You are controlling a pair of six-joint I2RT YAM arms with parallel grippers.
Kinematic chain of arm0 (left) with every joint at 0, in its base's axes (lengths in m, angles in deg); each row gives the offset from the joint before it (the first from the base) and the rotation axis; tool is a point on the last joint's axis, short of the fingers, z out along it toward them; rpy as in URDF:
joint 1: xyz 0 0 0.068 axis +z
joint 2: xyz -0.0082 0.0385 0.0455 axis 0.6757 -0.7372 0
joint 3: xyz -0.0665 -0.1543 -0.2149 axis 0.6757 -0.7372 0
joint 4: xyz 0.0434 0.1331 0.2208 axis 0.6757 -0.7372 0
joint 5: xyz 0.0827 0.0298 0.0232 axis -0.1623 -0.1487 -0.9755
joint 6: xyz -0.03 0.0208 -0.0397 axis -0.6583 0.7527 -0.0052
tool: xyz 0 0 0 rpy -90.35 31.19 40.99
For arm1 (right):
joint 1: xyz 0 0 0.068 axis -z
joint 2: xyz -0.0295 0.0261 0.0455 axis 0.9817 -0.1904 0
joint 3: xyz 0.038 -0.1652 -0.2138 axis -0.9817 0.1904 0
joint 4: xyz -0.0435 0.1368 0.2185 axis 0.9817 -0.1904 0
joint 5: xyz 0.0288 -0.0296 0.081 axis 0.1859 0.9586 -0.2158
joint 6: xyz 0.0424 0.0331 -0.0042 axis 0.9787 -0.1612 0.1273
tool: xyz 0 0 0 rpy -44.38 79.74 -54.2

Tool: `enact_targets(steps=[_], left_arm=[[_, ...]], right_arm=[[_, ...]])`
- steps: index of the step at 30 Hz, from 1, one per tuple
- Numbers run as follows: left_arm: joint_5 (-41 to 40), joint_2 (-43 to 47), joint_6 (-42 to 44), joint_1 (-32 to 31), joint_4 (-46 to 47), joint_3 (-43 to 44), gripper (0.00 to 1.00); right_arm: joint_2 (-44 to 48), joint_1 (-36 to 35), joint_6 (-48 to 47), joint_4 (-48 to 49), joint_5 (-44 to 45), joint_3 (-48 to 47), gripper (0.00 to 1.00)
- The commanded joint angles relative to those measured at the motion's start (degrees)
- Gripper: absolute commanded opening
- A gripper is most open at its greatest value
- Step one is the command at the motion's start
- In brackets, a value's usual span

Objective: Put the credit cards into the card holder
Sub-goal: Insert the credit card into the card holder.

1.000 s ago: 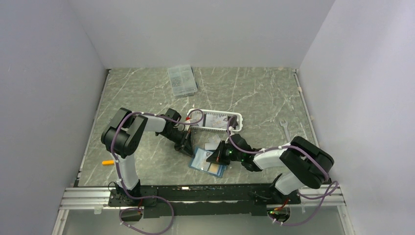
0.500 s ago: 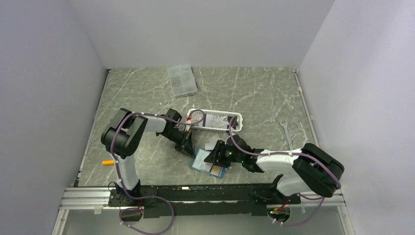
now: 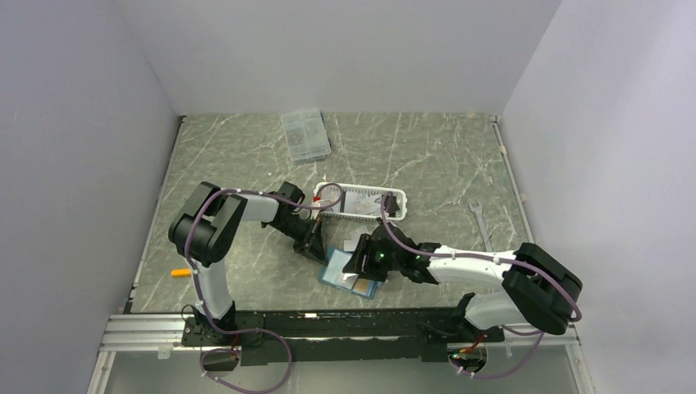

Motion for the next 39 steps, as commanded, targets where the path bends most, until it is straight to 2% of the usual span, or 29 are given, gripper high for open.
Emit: enact_targets(steps=[1, 7, 21, 30, 35, 39], left_arm=[[0.9, 2.6, 1.6, 0.3, 0.3, 0.2, 0.0], [1.3, 3.2, 1.6, 0.3, 0.5, 0.1, 0.0], [1.9, 4.0, 1.6, 0.3, 0.2, 0.3, 0.0], [2.4, 5.4, 3.9, 0.3, -3.1, 1.8, 0.0], [1.0, 8.0, 8.8, 1.7, -9.1, 2.9, 0.0], [-2.1, 10.3, 14.4, 3.7, -14.7, 3.8, 0.0]], right_arm=[[-3.1, -1.7, -2.8, -13.0, 4.7, -3.6, 0.57], [-8.6, -4.3, -4.3, -13.7, 5.7, -9.8, 0.57], [-17.2, -5.0, -9.6, -12.2, 3.6, -20.9, 0.59], [-19.0, -7.1, -15.4, -13.9, 3.4, -27.7, 0.62], [-17.6, -7.0, -16.8, -15.6, 4.5, -28.7, 0.65], [-8.3, -6.4, -15.2, -16.9, 8.2, -23.8, 0.69]])
